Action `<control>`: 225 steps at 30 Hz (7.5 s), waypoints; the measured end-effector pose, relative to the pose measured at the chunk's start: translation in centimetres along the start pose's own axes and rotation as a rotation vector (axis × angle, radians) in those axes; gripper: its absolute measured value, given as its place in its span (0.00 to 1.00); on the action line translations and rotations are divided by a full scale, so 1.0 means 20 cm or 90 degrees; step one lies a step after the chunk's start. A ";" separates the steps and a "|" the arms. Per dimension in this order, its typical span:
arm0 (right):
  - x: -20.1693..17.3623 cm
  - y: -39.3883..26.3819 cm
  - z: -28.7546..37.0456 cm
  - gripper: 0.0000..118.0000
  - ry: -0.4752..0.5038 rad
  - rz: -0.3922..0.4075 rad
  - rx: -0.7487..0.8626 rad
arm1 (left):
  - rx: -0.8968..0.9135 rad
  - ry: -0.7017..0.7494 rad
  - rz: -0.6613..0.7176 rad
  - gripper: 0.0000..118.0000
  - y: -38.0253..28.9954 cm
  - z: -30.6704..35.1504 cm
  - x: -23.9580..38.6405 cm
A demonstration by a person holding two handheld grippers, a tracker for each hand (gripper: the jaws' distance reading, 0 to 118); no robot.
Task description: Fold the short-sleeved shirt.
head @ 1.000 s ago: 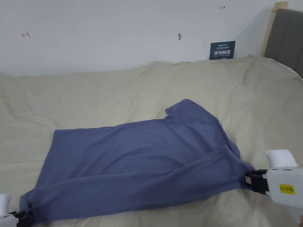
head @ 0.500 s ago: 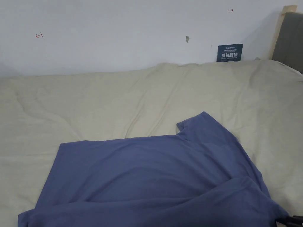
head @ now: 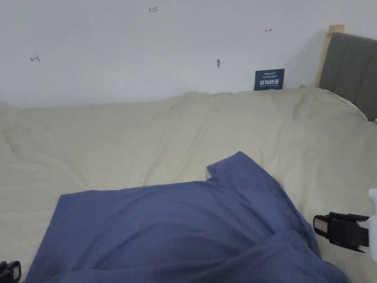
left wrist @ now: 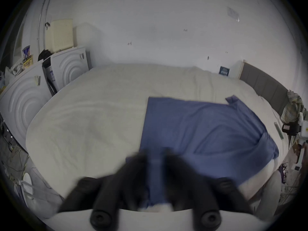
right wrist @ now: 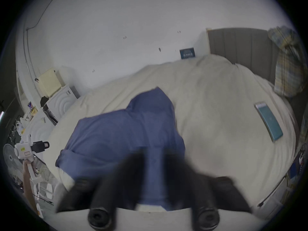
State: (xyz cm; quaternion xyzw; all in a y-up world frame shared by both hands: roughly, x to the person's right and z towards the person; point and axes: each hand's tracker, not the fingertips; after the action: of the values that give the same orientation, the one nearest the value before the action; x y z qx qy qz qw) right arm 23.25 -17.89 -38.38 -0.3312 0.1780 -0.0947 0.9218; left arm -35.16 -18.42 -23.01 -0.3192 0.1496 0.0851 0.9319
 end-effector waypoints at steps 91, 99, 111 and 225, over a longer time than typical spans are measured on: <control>-0.08 -0.05 -0.11 0.00 -0.091 0.122 -0.193 | -0.104 -0.036 -0.012 0.01 0.01 -0.16 -0.06; -0.04 -0.32 -0.19 0.19 -0.102 0.126 -0.211 | -0.152 -0.035 -0.012 0.02 -0.26 -0.25 -0.10; -0.33 -0.18 0.09 0.58 -0.016 0.140 -0.018 | -0.067 -0.113 0.076 0.80 -0.14 0.01 -0.11; -0.18 -0.50 0.02 0.00 0.027 -0.035 -0.116 | -0.270 -0.425 -0.119 0.08 -0.22 -0.35 1.45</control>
State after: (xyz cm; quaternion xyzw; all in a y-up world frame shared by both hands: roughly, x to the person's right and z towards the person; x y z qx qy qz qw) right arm 19.63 -24.17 -30.72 -0.4160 0.1963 -0.1102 0.8810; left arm -8.31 -24.30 -35.40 -0.4713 -0.2113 0.1282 0.8466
